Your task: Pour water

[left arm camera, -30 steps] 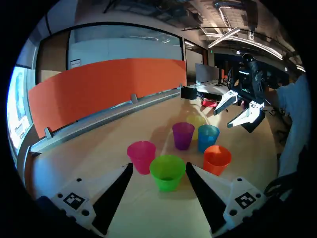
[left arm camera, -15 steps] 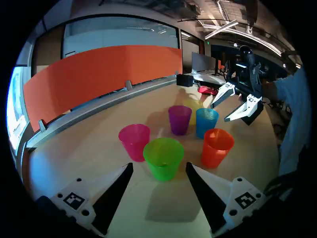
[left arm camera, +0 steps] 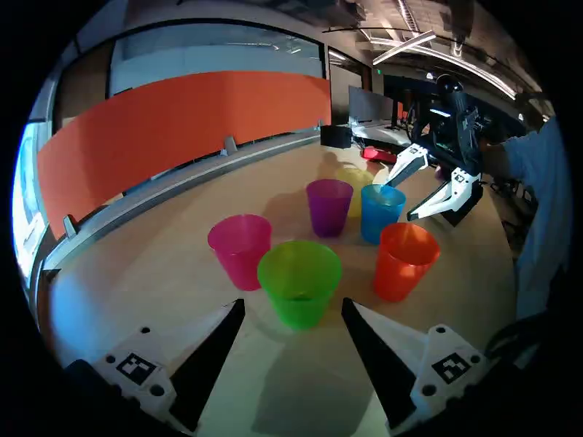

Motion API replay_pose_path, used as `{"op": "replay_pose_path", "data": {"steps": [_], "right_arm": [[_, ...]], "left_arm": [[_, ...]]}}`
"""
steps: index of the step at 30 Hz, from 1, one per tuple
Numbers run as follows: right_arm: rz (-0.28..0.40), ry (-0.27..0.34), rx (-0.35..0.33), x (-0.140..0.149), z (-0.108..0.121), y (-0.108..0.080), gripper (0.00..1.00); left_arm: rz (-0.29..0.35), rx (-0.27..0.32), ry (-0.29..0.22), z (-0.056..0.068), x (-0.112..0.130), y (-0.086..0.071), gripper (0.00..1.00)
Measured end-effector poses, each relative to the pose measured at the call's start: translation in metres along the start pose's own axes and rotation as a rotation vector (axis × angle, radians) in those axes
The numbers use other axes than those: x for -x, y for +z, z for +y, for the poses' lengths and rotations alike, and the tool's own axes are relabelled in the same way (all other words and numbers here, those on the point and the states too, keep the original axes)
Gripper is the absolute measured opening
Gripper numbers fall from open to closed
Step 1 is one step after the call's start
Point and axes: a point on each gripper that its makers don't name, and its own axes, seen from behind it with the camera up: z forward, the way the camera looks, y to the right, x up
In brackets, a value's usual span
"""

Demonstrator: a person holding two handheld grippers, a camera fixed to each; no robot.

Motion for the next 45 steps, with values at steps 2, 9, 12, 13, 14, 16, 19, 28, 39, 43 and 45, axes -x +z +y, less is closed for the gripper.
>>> {"op": "replay_pose_path", "data": {"steps": [2, 9, 12, 13, 14, 16, 19, 28, 39, 43, 45], "right_arm": [[-0.002, -0.001, -0.001, 0.000, 0.000, 0.003, 1.00], [-0.005, -0.002, 0.001, 0.001, -0.001, 0.011, 1.00], [-0.003, 0.005, 0.001, 0.000, 0.000, 0.013, 1.00], [-0.005, 0.006, 0.001, 0.000, 0.000, 0.014, 1.00], [-0.007, 0.007, 0.002, 0.000, 0.000, 0.015, 1.00], [-0.013, 0.010, 0.003, 0.000, -0.001, 0.016, 1.00], [-0.018, 0.011, 0.003, -0.001, -0.001, 0.019, 1.00], [-0.019, 0.007, 0.000, -0.009, 0.000, 0.025, 1.00], [-0.014, 0.003, 0.000, -0.013, 0.001, 0.025, 1.00], [-0.014, -0.001, 0.000, -0.014, 0.001, 0.025, 1.00], [-0.014, -0.003, 0.000, -0.014, 0.000, 0.024, 1.00]], "left_arm": [[-0.001, 0.005, -0.001, 0.001, 0.000, 0.003, 0.99], [-0.002, 0.020, 0.001, 0.002, -0.002, 0.013, 0.99], [-0.005, 0.027, 0.003, 0.003, -0.002, 0.017, 0.99], [-0.006, 0.029, 0.004, 0.004, -0.002, 0.019, 0.99], [-0.007, 0.031, 0.005, 0.004, -0.003, 0.020, 0.99], [-0.011, 0.035, 0.007, 0.005, -0.003, 0.022, 0.99], [-0.017, 0.040, 0.012, 0.006, -0.004, 0.026, 0.99], [-0.035, 0.052, 0.026, 0.008, -0.007, 0.035, 0.99], [-0.051, 0.043, 0.021, 0.003, -0.005, 0.039, 0.98], [-0.067, 0.029, 0.027, 0.001, 0.000, 0.040, 0.91], [-0.075, 0.035, 0.028, 0.003, 0.003, 0.040, 0.86]]}}
